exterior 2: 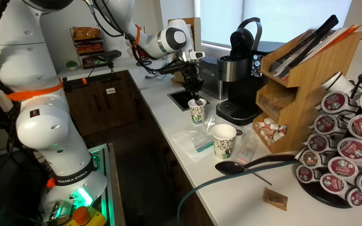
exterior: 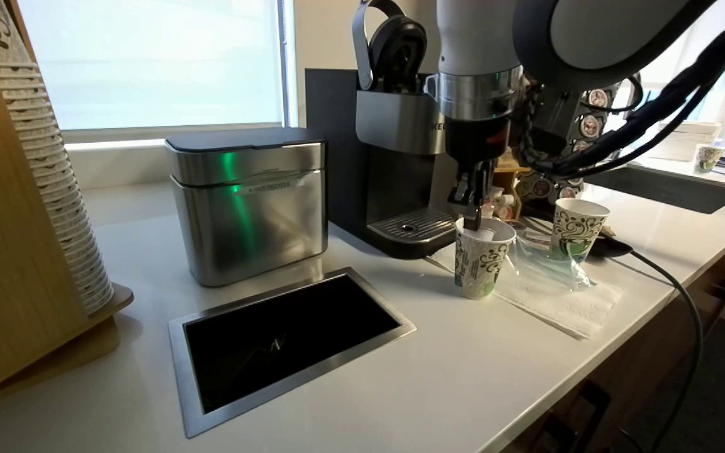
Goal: Pick up the object from the cup and put it on the stand
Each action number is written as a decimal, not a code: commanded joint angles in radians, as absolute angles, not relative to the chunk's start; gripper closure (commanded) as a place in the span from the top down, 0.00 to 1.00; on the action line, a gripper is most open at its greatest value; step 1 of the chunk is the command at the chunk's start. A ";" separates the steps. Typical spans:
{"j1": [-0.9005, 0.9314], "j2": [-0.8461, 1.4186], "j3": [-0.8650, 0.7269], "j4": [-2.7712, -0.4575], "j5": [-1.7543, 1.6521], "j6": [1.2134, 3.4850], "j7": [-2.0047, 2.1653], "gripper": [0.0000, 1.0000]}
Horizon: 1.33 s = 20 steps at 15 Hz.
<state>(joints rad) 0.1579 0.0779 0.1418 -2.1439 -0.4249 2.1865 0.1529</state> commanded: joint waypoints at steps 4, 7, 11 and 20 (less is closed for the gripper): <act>0.169 -0.012 0.149 -2.161 -0.452 2.130 0.215 0.01; 0.161 -0.075 0.150 -2.180 -0.458 2.150 0.242 0.01; 0.115 -0.194 0.140 -2.212 -0.610 2.161 0.376 0.01; 0.023 -0.278 0.115 -2.200 -0.759 2.129 0.385 0.01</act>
